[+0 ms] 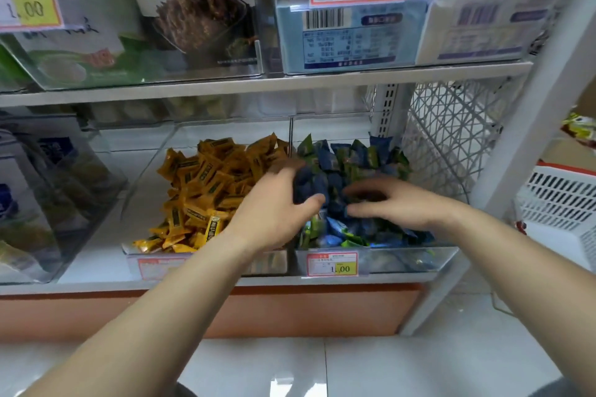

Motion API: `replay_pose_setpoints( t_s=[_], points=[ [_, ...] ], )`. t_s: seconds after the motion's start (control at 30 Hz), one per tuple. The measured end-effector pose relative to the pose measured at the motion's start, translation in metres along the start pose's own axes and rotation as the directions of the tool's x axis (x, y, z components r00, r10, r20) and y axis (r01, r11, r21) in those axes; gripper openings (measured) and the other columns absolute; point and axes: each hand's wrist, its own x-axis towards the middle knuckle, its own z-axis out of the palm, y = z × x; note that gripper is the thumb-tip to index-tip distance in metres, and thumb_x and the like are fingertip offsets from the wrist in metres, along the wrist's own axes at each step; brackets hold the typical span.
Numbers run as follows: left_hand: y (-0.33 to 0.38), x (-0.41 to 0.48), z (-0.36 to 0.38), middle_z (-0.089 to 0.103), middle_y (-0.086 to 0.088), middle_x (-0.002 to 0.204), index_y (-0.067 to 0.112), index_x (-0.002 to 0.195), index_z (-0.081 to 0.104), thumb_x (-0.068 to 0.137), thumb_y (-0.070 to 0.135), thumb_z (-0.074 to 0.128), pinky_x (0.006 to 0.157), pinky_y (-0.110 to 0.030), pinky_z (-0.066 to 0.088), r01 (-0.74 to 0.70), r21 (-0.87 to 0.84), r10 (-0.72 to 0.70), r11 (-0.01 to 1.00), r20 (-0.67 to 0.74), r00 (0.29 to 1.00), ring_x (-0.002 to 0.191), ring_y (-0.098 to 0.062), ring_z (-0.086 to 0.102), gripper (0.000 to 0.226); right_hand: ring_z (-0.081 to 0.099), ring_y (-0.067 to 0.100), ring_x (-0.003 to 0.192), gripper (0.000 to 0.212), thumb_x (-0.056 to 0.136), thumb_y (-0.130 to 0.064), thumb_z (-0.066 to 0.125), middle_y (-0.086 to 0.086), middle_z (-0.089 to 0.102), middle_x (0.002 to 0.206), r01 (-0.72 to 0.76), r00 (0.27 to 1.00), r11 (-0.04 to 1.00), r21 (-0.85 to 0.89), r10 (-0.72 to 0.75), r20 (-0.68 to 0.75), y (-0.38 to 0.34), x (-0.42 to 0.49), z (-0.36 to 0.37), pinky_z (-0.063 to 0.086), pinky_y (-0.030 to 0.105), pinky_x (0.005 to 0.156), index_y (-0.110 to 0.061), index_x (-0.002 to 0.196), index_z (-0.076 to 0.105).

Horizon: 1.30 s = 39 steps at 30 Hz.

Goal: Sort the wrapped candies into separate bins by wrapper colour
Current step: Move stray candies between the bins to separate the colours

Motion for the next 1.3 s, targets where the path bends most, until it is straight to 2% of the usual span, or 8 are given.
replay_pose_setpoints(
  t_s=[0.17, 0.3, 0.47, 0.63, 0.77, 0.87, 1.03, 1.3],
  points=[
    [0.004, -0.002, 0.024, 0.027, 0.004, 0.158, 0.024, 0.146, 0.040, 0.085, 0.049, 0.066, 0.107, -0.033, 0.042, 0.024, 0.078, -0.026, 0.997, 0.024, 0.999, 0.134, -0.023, 0.046, 0.070, 0.036, 0.019, 0.138, 0.101, 0.060, -0.091, 0.055, -0.004, 0.029, 0.155, -0.094, 0.985, 0.958, -0.270, 0.130, 0.117, 0.011, 0.002, 0.013, 0.030, 0.023, 0.100, -0.049, 0.148, 0.029],
    [0.004, 0.000, 0.022, 0.057, 0.006, 0.133, 0.031, 0.133, 0.056, 0.086, 0.053, 0.060, 0.092, -0.037, 0.052, -0.086, 0.232, 0.082, 0.969, 0.027, 0.996, 0.117, -0.023, 0.057, 0.052, 0.053, 0.010, 0.101, 0.069, 0.072, -0.065, 0.066, -0.009, 0.057, 0.131, -0.054, 0.998, 0.949, -0.311, 0.056, -0.003, 0.008, 0.009, 0.021, 0.041, 0.020, 0.072, -0.037, 0.133, 0.051],
    [0.005, 0.002, 0.020, 0.062, 0.008, 0.124, 0.034, 0.126, 0.062, 0.088, 0.056, 0.055, 0.082, -0.039, 0.055, -0.117, 0.315, 0.103, 0.942, 0.059, 0.993, 0.111, -0.023, 0.058, 0.045, 0.056, 0.014, 0.092, 0.046, 0.074, -0.030, 0.076, -0.004, 0.062, 0.109, -0.002, 0.995, 0.963, -0.269, -0.025, -0.098, 0.005, 0.011, 0.012, 0.043, 0.025, 0.070, -0.023, 0.117, 0.064],
    [0.002, 0.002, 0.020, 0.060, 0.010, 0.115, 0.032, 0.114, 0.066, 0.089, 0.055, 0.058, 0.079, -0.037, 0.054, -0.136, 0.315, 0.121, 0.939, 0.067, 0.990, 0.106, -0.021, 0.056, 0.035, 0.059, 0.017, 0.093, 0.032, 0.077, -0.019, 0.078, 0.003, 0.066, 0.113, -0.022, 0.892, 0.992, -0.121, -0.035, -0.451, 0.010, 0.016, -0.029, 0.043, 0.027, 0.072, -0.024, 0.107, 0.067],
    [0.003, 0.002, 0.023, 0.059, 0.009, 0.115, 0.032, 0.113, 0.066, 0.089, 0.056, 0.058, 0.079, -0.035, 0.053, -0.128, 0.323, 0.116, 0.938, 0.058, 0.992, 0.107, -0.022, 0.055, 0.034, 0.048, 0.030, 0.126, 0.066, 0.076, -0.046, 0.079, 0.006, 0.046, 0.142, -0.185, 0.929, 0.941, -0.282, 0.075, -0.362, 0.013, 0.015, -0.036, 0.042, 0.034, 0.103, -0.032, 0.135, 0.055],
    [0.002, 0.001, 0.023, 0.058, 0.009, 0.115, 0.033, 0.111, 0.067, 0.089, 0.056, 0.058, 0.078, -0.034, 0.052, -0.125, 0.321, 0.113, 0.939, 0.055, 0.992, 0.108, -0.022, 0.054, 0.033, 0.053, 0.025, 0.118, 0.044, 0.079, -0.044, 0.076, -0.001, 0.057, 0.124, 0.010, 0.898, 0.955, -0.297, -0.139, -0.417, 0.003, 0.011, -0.024, 0.046, 0.036, 0.095, -0.034, 0.120, 0.064],
    [0.002, 0.001, 0.023, 0.059, 0.010, 0.113, 0.033, 0.107, 0.068, 0.088, 0.055, 0.059, 0.080, -0.035, 0.052, -0.129, 0.316, 0.120, 0.940, 0.050, 0.992, 0.108, -0.020, 0.054, 0.030, 0.050, 0.012, 0.109, 0.029, 0.085, -0.047, 0.069, -0.011, 0.050, 0.109, 0.171, 0.984, 0.893, -0.417, -0.136, 0.114, -0.002, 0.012, 0.012, 0.043, 0.029, 0.087, -0.039, 0.114, 0.070],
    [0.000, 0.001, 0.022, 0.060, 0.011, 0.115, 0.031, 0.108, 0.069, 0.089, 0.055, 0.058, 0.079, -0.037, 0.055, -0.154, 0.319, 0.143, 0.935, 0.058, 0.988, 0.108, -0.019, 0.055, 0.032, 0.045, 0.027, 0.114, 0.019, 0.086, -0.045, 0.066, 0.000, 0.047, 0.114, -0.180, 0.983, 0.683, -0.708, 0.090, -0.162, 0.008, 0.012, -0.014, 0.044, 0.035, 0.079, -0.035, 0.101, 0.067]
  ],
)
